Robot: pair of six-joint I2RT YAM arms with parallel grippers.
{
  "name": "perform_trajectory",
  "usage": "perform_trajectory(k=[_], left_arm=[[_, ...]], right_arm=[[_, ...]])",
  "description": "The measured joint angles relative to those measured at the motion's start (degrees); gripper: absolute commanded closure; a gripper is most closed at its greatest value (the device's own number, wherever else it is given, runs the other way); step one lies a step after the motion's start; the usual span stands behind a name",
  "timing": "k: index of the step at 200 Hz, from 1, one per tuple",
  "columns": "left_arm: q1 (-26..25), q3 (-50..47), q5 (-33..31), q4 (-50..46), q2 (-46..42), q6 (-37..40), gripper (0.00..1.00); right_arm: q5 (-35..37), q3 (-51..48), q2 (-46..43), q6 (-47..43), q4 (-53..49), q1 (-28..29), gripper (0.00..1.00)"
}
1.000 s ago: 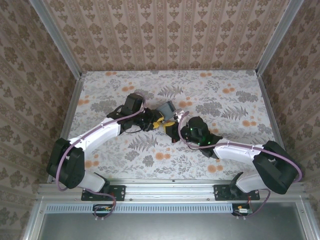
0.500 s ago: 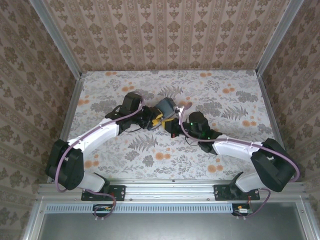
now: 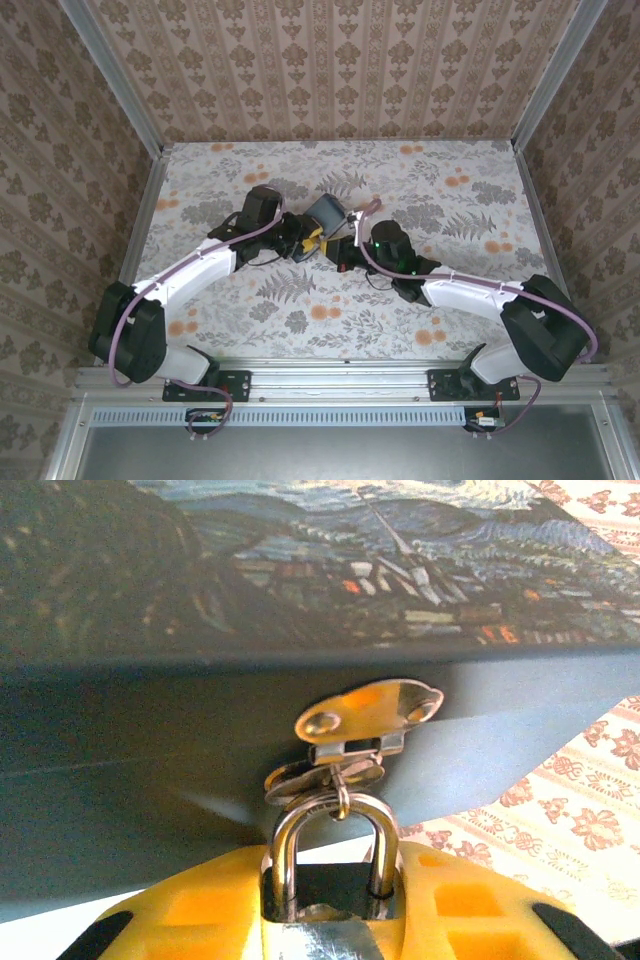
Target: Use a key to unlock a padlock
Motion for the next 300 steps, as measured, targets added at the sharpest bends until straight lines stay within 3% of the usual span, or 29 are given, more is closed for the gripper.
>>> perform_trajectory(k=[42, 78, 117, 162, 207, 265, 300], left_arm=[[0.3, 0.0, -0.7, -2.1, -0.9, 0.3, 1.0], [0.3, 0.1, -0.3, -3.5, -1.1, 1.6, 1.0], [-0.1, 0.8, 0.7, -7.0, -1.6, 3.5, 1.0], [-1.2, 0.8, 0.5, -6.6, -1.6, 2.9, 1.0], [-0.8, 0.3, 0.6, -6.6, -2.1, 2.5, 1.0], [-0.8, 0.2, 0.7, -6.8, -2.3, 3.0, 1.0], [-0.8, 0.2, 0.7, -6.9, -2.3, 3.2, 1.0]], right_arm=[[7.1, 1.9, -0.4, -13.1, -4.3, 3.4, 1.0], [5.9, 0.9, -1.2, -16.9, -3.5, 3.7, 1.0], [0.9, 0.4, -2.4, -16.4, -3.4, 3.1, 1.0], [-3.7, 0.9, -0.3, -6.9, 2.1, 1.7, 1.0], [-3.8, 0.8, -0.8, -3.0, 2.0, 1.6, 0.88], [-0.2, 0.6, -11.0, -3.6, -4.3, 1.4, 0.69], [-1.1, 0.1, -8.0, -0.9, -5.3, 1.2, 0.62]])
